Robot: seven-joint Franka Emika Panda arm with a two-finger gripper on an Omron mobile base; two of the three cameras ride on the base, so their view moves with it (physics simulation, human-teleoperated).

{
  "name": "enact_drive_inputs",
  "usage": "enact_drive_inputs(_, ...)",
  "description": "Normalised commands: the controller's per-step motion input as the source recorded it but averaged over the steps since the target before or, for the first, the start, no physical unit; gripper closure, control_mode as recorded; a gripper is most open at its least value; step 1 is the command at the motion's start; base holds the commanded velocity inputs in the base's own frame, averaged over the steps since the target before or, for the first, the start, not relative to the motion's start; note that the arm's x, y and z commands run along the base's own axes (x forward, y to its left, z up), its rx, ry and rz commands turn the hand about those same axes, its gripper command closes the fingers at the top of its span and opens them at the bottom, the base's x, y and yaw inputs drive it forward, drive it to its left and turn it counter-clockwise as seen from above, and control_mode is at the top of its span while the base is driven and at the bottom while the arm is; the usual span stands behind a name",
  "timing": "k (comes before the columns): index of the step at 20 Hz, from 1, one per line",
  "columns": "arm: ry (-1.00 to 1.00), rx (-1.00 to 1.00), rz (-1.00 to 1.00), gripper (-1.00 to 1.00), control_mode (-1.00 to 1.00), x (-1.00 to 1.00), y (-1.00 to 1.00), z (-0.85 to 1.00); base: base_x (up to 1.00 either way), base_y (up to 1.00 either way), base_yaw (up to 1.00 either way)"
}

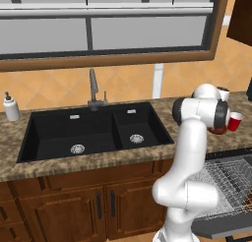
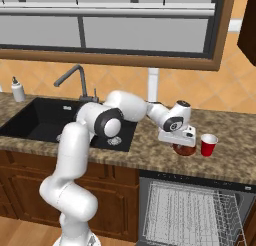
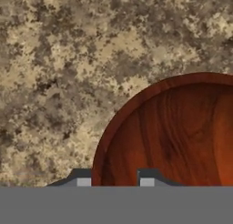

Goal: Pick up the cup and bowl from the counter, place them in the dishwasher, and close the dishwasher door.

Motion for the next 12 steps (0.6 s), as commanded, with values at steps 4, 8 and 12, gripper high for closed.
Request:
enact_drive_inputs(4,-0.11,0.00,0.07,1.00,-1.00,-0.52,0.31,0.05,0.00,0.00,0.00)
enact_drive_inputs(8,-0.09,0.00,0.11,1.00,-1.00,-0.57,0.44,0.05,0.00,0.00,0.00)
enact_drive_inputs(12,-0.06,0.00,0.11,1.00,-1.00,-0.73,0.29,0.01,0.00,0.00,0.00)
